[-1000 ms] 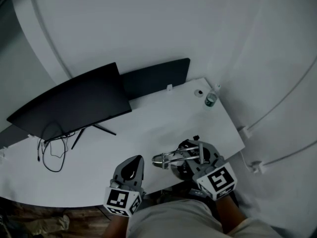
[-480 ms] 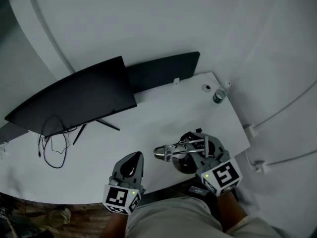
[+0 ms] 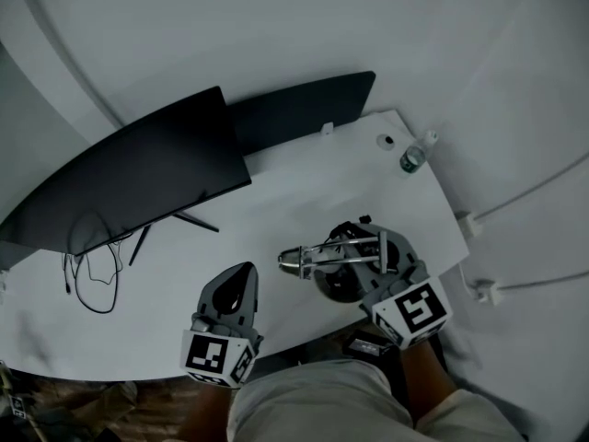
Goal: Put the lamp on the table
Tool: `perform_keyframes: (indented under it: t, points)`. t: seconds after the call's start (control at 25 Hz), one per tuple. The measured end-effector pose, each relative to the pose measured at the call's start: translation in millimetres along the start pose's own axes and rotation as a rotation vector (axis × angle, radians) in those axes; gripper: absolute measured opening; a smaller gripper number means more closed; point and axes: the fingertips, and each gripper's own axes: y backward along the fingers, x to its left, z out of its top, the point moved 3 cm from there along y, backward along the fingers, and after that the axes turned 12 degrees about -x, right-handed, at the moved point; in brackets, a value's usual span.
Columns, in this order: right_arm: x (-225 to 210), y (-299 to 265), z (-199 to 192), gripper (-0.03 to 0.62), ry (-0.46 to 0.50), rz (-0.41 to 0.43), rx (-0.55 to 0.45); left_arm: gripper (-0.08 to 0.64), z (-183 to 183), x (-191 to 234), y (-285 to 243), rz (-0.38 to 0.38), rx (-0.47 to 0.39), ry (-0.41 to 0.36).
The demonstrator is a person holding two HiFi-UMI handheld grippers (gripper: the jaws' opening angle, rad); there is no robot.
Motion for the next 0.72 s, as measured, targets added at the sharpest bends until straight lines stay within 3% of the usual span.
perform_keyframes:
  t: [0.72]
  points:
    - [-15,-62,-58,0.055,-0.031,0.023,0.035,0.002,-22,38,-25,0.017,0.029,0.032]
